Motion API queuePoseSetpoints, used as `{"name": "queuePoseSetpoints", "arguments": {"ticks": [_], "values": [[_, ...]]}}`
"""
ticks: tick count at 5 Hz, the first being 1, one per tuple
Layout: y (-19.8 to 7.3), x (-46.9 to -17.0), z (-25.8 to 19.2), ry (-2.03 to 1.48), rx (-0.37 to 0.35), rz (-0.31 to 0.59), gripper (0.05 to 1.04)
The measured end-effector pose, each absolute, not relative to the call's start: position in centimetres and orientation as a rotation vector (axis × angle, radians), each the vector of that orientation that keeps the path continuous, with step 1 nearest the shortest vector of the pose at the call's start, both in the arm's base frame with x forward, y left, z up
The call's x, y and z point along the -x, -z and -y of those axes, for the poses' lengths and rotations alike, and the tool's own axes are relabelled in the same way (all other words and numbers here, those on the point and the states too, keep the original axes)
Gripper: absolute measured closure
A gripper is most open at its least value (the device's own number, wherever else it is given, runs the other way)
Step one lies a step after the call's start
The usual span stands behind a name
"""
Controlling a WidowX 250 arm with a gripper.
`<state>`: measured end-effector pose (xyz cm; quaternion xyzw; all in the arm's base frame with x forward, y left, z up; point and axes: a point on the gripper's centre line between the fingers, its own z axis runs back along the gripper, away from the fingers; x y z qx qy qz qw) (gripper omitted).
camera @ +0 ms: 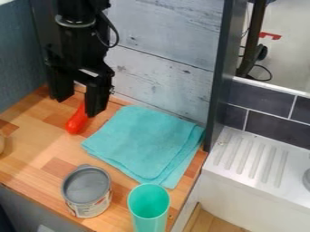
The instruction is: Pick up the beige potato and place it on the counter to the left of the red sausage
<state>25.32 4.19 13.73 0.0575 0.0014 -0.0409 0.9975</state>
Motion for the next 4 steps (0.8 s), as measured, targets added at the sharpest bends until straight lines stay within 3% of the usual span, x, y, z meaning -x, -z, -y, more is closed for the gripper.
{"name": "queuePoseSetpoints", "arguments": {"ticks": [1, 4], "values": [[-13.0, -25.1, -4.1, 0.083, -0.110, -0.031, 0.083], [-12.0, -19.2, -12.8, -0.257, -0.118, -0.034, 0.083]]}}
